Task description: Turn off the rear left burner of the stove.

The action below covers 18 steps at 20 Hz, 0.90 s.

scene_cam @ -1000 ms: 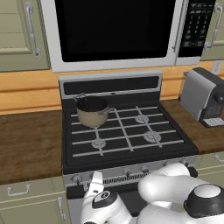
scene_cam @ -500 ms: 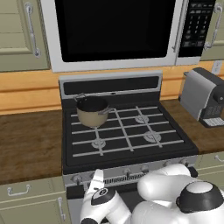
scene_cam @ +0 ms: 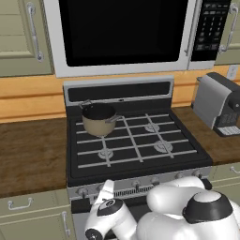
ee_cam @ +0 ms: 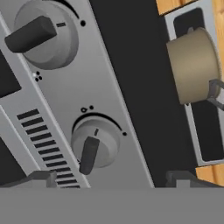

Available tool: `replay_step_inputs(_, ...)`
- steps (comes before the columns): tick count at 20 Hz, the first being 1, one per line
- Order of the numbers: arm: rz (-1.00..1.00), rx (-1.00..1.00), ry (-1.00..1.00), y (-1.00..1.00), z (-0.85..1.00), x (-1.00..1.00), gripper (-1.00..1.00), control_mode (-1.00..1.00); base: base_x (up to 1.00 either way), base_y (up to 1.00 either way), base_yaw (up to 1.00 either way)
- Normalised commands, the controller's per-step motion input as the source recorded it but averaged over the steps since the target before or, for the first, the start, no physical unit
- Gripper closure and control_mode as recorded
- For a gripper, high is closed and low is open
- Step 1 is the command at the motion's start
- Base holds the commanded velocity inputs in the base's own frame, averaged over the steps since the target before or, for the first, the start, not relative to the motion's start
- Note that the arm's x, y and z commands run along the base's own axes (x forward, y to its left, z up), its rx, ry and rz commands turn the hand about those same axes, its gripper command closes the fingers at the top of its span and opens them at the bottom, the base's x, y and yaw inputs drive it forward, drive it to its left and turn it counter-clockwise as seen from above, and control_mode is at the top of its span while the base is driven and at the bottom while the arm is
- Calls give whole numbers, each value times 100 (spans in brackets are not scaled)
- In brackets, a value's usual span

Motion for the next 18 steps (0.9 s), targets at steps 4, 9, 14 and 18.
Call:
replay_step_inputs(4, -3, 0, 0, 0, -21, 11, -100, -100, 0, 0, 0)
replay_step_inputs(9, -1, 0, -5, 16, -31, 0, -100, -100, 0, 0, 0)
replay_step_inputs(14, 0, 0, -16, 32, -20, 11, -100, -100, 0, 0, 0)
replay_step_inputs(18, 0, 0, -6, 1, 0, 6, -100, -100, 0, 0, 0)
